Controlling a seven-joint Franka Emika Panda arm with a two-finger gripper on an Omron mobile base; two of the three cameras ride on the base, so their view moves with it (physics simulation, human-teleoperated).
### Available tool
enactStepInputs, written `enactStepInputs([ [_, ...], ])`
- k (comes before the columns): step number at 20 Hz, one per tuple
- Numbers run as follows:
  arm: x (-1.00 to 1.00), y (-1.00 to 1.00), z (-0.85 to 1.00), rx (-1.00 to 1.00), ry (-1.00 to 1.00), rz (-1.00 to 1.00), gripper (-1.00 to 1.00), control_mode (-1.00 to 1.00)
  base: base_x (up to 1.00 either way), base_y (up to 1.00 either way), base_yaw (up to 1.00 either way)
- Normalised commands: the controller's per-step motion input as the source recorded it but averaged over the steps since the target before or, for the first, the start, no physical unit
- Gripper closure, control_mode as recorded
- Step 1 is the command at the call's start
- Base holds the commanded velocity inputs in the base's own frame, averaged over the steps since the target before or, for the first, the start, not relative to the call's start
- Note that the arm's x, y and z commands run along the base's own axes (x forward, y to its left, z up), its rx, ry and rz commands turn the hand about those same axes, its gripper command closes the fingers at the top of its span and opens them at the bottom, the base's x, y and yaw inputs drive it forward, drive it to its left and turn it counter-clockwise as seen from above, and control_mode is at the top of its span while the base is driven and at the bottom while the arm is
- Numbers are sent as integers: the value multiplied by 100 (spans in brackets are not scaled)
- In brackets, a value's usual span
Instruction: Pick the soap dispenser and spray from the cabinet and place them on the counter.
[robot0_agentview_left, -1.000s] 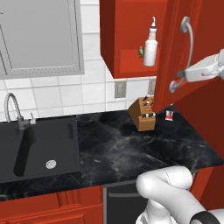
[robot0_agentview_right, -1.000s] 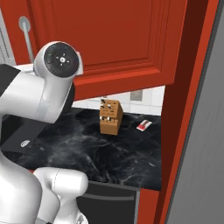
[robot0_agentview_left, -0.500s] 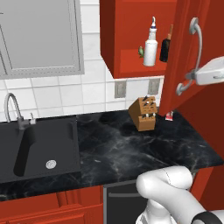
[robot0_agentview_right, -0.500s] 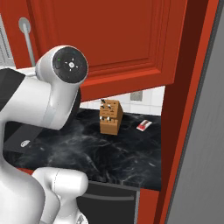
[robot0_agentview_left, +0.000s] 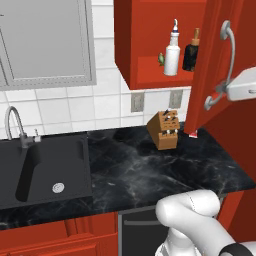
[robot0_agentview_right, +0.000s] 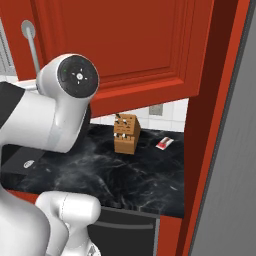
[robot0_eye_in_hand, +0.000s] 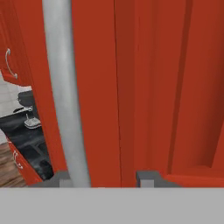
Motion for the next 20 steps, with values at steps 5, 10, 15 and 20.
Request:
enactStepInputs([
  [5,-14,-28,-3,0,-1,2,-100,-100,0,0,0],
  [10,-26,-30,0,0,-4,1,-100,-100,0,0,0],
  [15,-13,4,0,0,-1,2,-100,-100,0,0,0],
  [20,-12,23,0,-1,0,0,-100,-100,0,0,0],
])
